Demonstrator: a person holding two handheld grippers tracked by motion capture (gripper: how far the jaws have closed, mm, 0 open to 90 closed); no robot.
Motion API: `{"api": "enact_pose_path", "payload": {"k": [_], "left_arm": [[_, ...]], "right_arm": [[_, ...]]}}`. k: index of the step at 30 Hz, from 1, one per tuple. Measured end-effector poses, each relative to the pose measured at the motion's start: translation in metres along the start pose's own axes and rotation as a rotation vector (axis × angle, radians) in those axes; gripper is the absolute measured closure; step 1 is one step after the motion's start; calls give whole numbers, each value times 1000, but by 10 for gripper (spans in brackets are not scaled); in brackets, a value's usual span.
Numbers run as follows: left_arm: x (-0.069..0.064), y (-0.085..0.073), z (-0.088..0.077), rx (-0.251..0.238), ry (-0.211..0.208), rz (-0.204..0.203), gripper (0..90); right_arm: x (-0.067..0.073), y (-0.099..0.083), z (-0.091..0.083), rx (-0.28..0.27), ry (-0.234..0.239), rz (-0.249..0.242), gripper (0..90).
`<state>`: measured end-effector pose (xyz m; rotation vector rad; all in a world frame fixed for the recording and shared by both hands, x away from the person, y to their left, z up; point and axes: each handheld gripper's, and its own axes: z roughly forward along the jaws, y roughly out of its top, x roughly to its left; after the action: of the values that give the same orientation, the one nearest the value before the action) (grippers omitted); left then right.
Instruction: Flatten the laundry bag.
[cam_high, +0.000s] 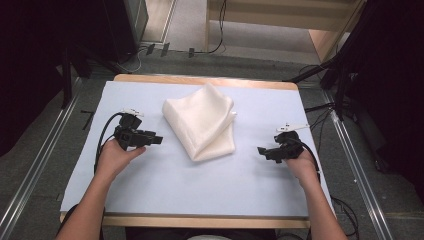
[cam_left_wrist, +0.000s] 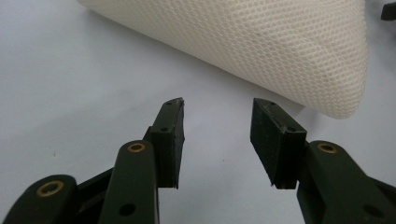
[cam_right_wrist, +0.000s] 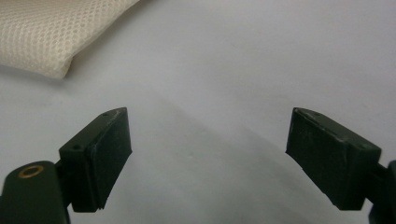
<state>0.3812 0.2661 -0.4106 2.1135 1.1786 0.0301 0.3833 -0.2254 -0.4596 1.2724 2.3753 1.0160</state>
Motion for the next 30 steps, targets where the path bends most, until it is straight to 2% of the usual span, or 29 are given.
{"api": "enact_pose_path", "payload": {"k": [2,4,5,9,11,12,13,15,17,22,24,30], "left_arm": [[-1,-1,1,-6,-23,7,539],[-2,-2,3,4,-13,20,535],[-3,-2,3,6,-10,25,532],[-3,-4,5,7,-3,14,510],[-1,-4,5,16,17,-3,494],[0,-4,5,16,13,-6,490],[0,-4,5,13,18,0,481],[0,-4,4,5,19,10,471],[0,-4,4,-1,13,3,457],[-4,-2,5,3,9,22,435],[-5,-1,4,-1,5,20,429],[-7,1,1,-21,-7,12,388]], "right_arm": [[1,3,0,4,-17,22,135],[3,6,-1,-24,-38,58,135],[3,8,-2,-48,-29,76,135],[8,9,-4,-77,2,41,132],[10,10,-2,-74,-3,38,132],[11,10,-2,-70,-8,38,133],[11,10,-1,-70,-14,35,135],[12,11,0,-66,-19,45,140],[11,12,1,-64,-29,56,140],[11,11,0,-36,-9,47,141],[12,11,0,-38,8,48,143],[14,13,2,-32,-8,60,181]]}}
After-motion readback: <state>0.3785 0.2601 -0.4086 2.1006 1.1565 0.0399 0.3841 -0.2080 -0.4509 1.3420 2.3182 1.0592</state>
